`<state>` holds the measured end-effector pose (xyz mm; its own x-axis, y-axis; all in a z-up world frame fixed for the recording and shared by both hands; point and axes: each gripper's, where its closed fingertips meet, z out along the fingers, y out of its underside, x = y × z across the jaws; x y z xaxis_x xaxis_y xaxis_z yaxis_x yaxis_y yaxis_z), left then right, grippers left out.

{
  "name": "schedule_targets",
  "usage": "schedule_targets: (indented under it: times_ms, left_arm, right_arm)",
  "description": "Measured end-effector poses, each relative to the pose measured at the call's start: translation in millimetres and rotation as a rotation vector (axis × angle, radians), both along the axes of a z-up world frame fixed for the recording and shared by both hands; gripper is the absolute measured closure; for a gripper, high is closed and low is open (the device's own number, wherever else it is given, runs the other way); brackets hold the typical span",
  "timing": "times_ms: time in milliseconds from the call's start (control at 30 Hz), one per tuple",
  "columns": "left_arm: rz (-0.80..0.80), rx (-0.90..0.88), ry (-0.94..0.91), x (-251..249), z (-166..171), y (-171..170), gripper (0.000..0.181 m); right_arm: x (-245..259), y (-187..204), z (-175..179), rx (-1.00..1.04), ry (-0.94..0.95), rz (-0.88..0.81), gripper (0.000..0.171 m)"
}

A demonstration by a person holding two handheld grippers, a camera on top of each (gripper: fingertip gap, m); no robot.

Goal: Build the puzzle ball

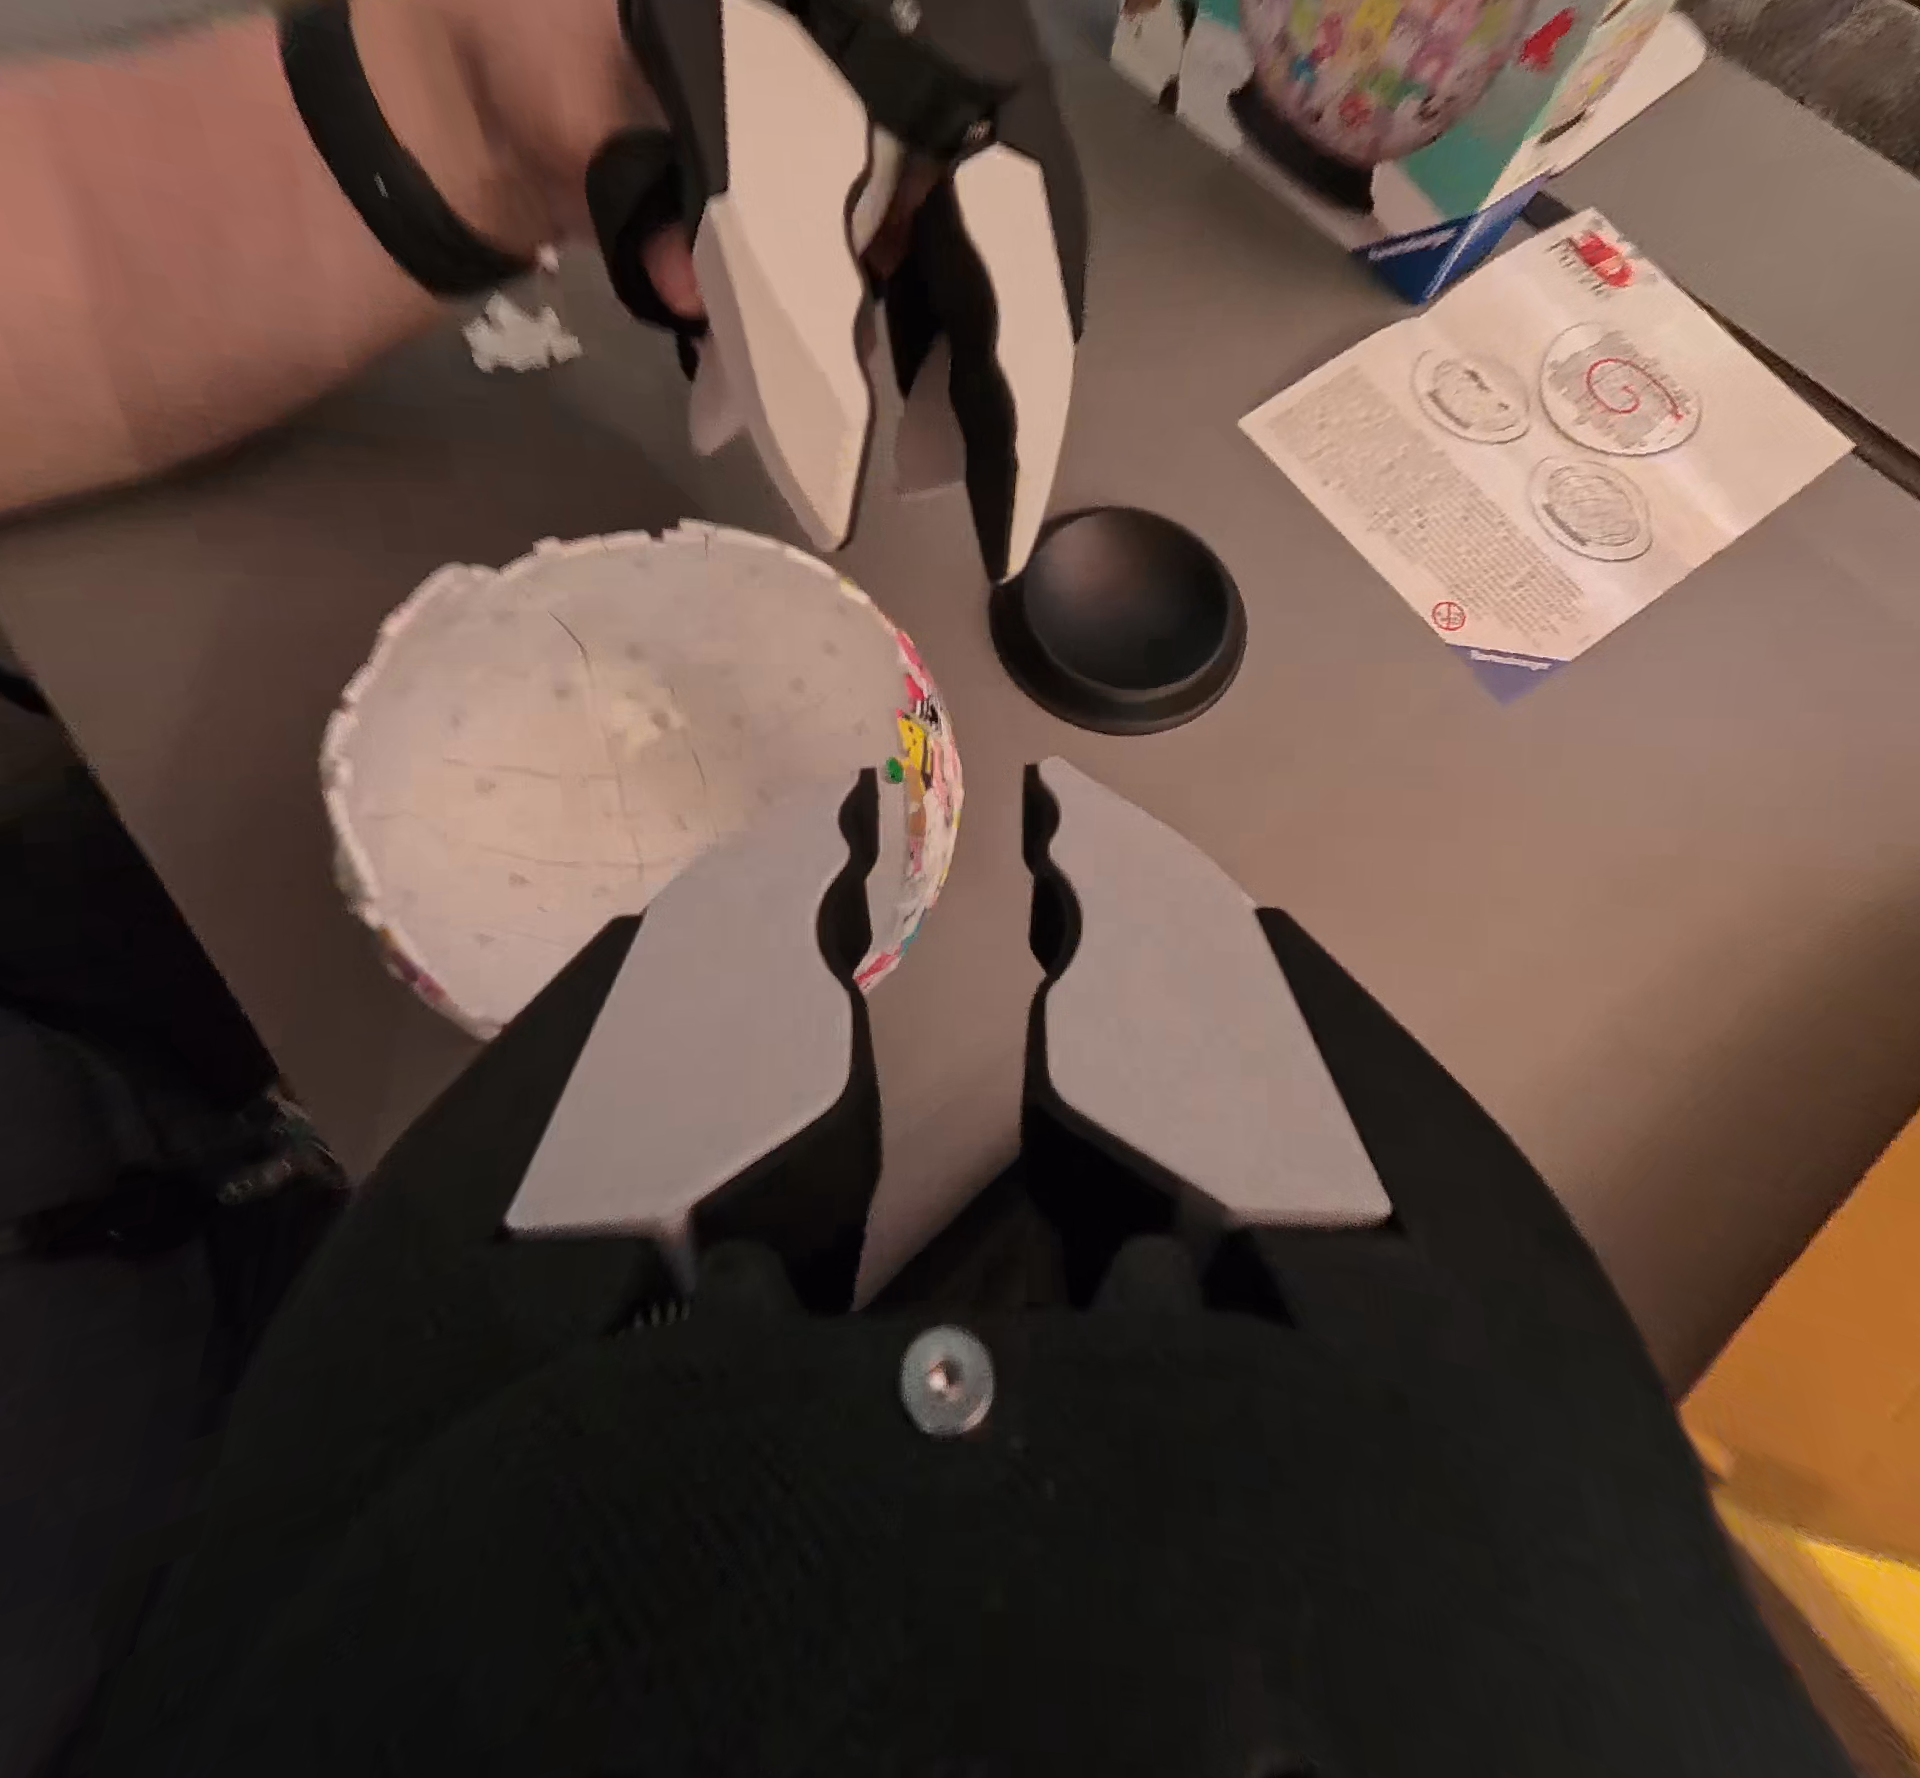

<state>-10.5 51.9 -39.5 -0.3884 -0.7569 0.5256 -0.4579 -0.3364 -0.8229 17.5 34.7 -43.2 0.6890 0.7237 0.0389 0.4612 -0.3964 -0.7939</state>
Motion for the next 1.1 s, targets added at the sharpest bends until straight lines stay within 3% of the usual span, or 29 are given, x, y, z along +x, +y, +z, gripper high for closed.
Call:
schedule_targets:
  times_ms: [167, 400, 567, 733, 1100]
  left_arm:
    - [0.024, 0.13, 0.037, 3.1, -0.2, -2.7, 0.136]
    - [0.016, 0.433, 0.168, -3.2, -5.1, -8.3, 0.135]
    - [-0.003, 0.616, 0.203, -1.2, -7.3, -10.0, 0.132]
    - [-0.05, 0.699, 0.281, 6.7, -25.7, -11.1, 0.14]
    - [-0.089, 0.779, 0.342, 15.2, -33.6, -2.5, 0.159]
  right_arm:
    - [12.0, -5.6, 9.6, 0.012, 0.131, -0.062, 0.144]
    - [5.2, 1.2, -15.6, 0.078, -0.145, -0.111, 0.144]
    - [-5.7, 6.4, -24.6, 0.065, -0.141, -0.118, 0.145]
    - [-2.3, 8.9, -29.7, 0.062, -0.178, -0.151, 0.157]
    - [1.9, 13.0, -34.3, 0.032, -0.178, -0.18, 0.162]
